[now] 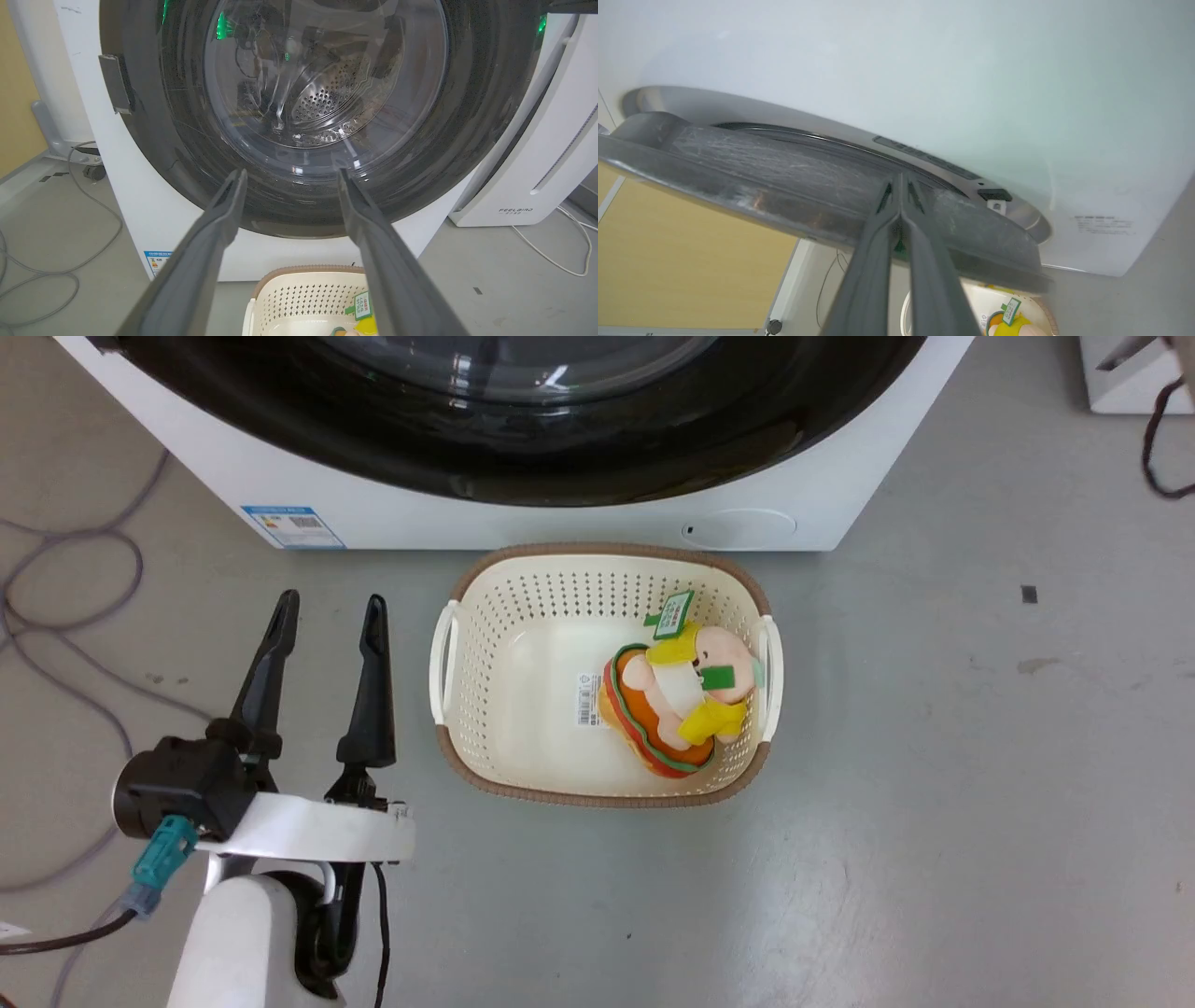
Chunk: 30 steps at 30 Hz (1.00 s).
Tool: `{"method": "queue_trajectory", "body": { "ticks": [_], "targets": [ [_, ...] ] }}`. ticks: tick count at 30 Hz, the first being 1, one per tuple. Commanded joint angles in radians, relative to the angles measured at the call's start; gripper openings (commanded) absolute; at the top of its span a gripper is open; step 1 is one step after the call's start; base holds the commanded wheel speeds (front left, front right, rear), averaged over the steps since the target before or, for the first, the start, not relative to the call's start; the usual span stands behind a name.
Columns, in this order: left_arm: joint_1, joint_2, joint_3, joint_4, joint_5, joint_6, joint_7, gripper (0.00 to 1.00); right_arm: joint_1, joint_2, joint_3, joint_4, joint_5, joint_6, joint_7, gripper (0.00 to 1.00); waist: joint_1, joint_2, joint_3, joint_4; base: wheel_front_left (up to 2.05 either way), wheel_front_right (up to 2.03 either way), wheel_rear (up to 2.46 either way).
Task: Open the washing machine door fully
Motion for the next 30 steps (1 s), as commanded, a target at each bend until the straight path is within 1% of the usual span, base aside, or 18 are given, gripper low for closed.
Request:
{"method": "queue_trajectory", "body": {
  "ticks": [1,7,12,21,30],
  "targets": [
    [-0.023,0.004,0.003,-0.003,-0.011,-0.004,-0.009,1.00,-0.043,0.006,0.016,0.027,0.026,0.000,0.020,0.00,0.0000,0.0000,0.010,0.002,0.00,0.00,0.00],
    [-0.046,0.006,0.001,-0.001,-0.023,-0.010,-0.022,1.00,-0.124,0.009,0.058,0.068,0.074,-0.001,0.108,0.00,0.0000,0.0000,0.039,0.008,0.00,0.00,0.00],
    [-0.053,0.003,0.001,0.002,-0.027,-0.015,-0.031,1.00,-0.158,0.004,0.086,0.083,0.120,-0.001,0.201,0.00,0.0000,0.0000,0.048,0.011,0.00,0.00,0.00],
    [-0.046,-0.003,0.001,0.017,-0.024,-0.015,-0.031,1.00,-0.080,-0.013,0.089,0.027,0.143,-0.001,0.315,0.00,0.0000,0.0000,0.016,0.012,0.00,0.00,0.00],
    [-0.009,-0.009,-0.001,0.045,-0.017,-0.015,-0.031,1.00,0.071,-0.022,0.095,-0.058,0.168,-0.001,0.389,0.00,0.0000,0.0000,-0.055,0.009,0.00,0.00,0.00]
  ]
}}
